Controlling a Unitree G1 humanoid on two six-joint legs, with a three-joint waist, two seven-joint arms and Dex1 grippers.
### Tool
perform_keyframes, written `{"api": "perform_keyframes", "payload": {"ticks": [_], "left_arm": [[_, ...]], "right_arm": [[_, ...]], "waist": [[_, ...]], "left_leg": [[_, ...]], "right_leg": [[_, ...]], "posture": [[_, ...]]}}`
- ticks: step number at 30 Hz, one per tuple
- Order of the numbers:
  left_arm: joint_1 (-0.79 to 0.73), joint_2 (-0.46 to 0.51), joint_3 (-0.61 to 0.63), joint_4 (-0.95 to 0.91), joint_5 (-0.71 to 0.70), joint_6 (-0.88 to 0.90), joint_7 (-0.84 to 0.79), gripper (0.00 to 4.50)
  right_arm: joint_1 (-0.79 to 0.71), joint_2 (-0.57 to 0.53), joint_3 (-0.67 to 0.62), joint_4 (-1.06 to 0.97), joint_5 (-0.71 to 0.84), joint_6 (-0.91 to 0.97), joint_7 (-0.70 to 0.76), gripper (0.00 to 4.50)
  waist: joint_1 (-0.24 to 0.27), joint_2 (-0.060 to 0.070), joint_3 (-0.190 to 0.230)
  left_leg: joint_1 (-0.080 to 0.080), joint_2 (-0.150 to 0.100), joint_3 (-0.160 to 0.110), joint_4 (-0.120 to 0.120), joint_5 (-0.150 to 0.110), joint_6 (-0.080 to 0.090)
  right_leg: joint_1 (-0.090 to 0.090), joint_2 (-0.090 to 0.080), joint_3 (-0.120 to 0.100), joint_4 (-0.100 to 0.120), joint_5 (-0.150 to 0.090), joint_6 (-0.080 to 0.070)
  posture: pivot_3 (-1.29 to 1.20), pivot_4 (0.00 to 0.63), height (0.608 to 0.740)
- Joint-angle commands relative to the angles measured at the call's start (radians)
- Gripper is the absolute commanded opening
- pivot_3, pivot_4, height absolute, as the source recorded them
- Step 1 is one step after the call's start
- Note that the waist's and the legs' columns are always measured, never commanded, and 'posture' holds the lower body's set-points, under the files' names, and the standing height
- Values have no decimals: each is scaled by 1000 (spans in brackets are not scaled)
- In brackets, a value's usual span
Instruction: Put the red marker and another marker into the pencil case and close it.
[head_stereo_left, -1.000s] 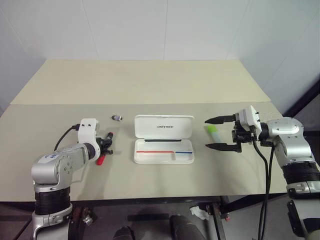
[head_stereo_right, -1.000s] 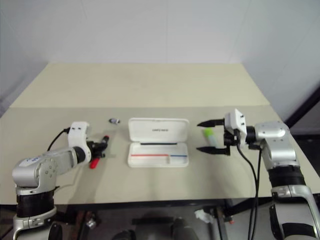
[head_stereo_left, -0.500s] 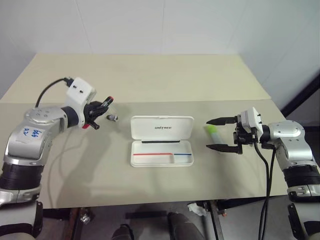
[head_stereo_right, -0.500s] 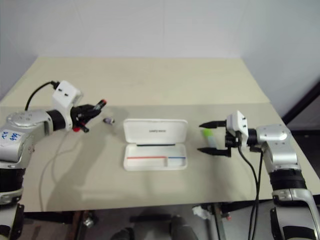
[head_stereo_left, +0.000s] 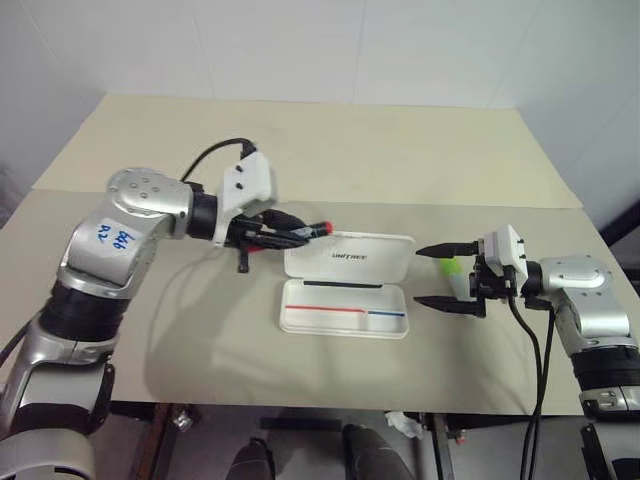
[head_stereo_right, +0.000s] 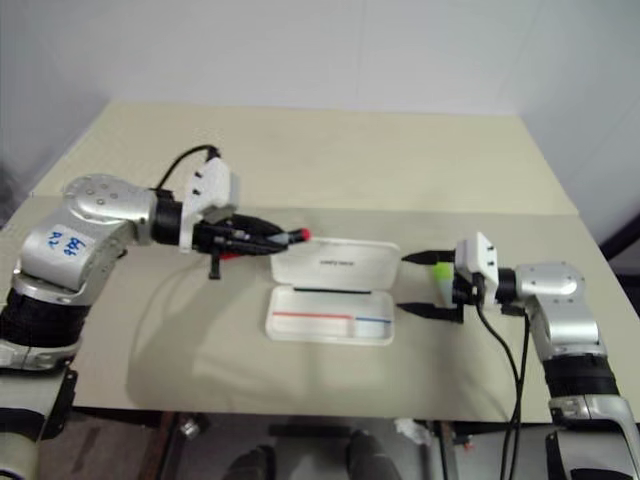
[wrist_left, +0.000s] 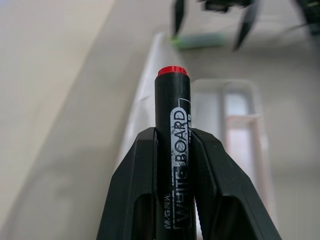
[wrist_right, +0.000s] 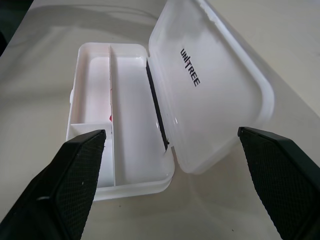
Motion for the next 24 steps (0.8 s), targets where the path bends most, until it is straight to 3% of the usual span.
{"api": "perform_keyframes", "payload": {"ticks": [1, 13, 24], "left_arm": [[-45, -42, -17, -21, -20, 17, -26, 617], [-59, -193, -180, 220, 157, -110, -39, 617], [-99, -339, -212, 401, 249, -167, -41, 617]], "right_arm": [[22, -27, -59, -52, 36, 4, -7, 4500], [128, -66, -139, -126, 72, 15, -22, 4500], [212, -61, -161, -205, 75, 33, -81, 4500]], "waist": [[-1, 0, 0], [-3, 2, 0], [-2, 2, 0]], "left_leg": [[0, 0, 0, 2, 0, 0], [3, 0, 0, 10, 0, 5], [3, -1, -1, 8, -1, 5]], "right_leg": [[1, 0, 0, 0, 0, 0], [7, 1, 1, 2, 1, 2], [6, 1, 2, 2, 2, 3]], "posture": [[0, 150, 740], [0, 150, 740], [0, 150, 740]]}}
